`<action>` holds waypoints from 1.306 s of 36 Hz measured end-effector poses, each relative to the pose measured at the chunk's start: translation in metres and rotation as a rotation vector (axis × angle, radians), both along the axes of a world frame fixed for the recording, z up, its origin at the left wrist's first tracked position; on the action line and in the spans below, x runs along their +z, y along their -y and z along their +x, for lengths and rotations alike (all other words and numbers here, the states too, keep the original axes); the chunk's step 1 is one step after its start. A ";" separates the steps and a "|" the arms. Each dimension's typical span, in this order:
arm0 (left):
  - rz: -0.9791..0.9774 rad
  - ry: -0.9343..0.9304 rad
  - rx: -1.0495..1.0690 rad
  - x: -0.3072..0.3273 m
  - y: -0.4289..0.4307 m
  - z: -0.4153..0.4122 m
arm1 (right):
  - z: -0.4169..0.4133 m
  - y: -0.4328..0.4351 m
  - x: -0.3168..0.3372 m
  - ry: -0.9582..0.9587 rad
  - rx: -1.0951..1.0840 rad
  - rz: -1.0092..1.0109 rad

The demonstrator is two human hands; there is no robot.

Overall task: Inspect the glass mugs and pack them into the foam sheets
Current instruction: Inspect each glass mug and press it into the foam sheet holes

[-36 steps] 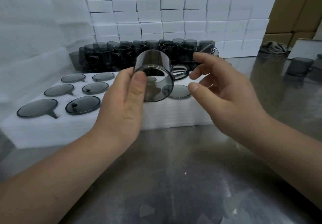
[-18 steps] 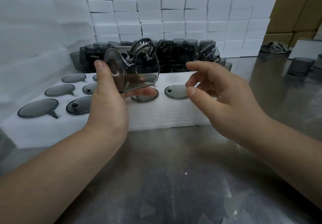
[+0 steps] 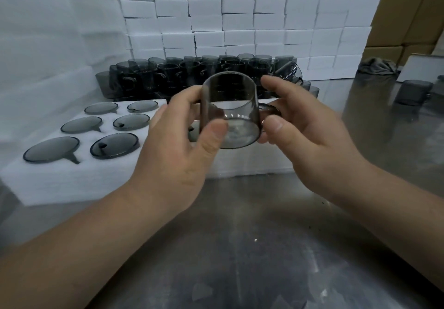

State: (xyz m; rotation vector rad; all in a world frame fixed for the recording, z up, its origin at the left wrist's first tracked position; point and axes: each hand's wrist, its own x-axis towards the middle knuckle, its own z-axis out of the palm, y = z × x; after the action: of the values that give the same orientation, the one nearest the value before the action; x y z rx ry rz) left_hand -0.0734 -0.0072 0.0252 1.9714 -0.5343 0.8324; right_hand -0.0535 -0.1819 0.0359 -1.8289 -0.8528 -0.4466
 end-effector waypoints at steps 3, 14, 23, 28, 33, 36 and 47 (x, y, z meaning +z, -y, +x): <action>0.032 -0.026 -0.010 0.001 0.002 -0.003 | 0.001 0.000 0.000 -0.015 -0.014 0.002; 0.064 -0.095 -0.021 0.004 -0.002 -0.004 | 0.005 0.000 0.001 0.106 -0.049 -0.030; -0.116 -0.121 0.058 0.004 0.002 -0.005 | 0.010 0.001 -0.002 0.130 -0.116 -0.123; -0.215 -0.056 0.215 0.009 0.001 -0.002 | 0.016 0.005 -0.002 0.003 -0.256 -0.188; -0.238 -0.025 0.309 0.012 -0.005 0.001 | 0.023 0.006 -0.002 0.012 -0.466 -0.547; -0.230 -0.050 0.326 0.012 -0.008 0.005 | 0.023 0.005 -0.002 0.030 -0.508 -0.657; -0.060 -0.256 0.395 0.026 -0.016 0.030 | 0.027 0.011 0.003 -0.017 -0.642 -0.421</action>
State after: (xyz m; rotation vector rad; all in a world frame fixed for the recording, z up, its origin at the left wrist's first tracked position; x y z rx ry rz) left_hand -0.0432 0.0088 0.0512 2.1192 0.0328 0.8033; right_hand -0.0267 -0.1924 0.0390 -2.4948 -0.3368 -0.6854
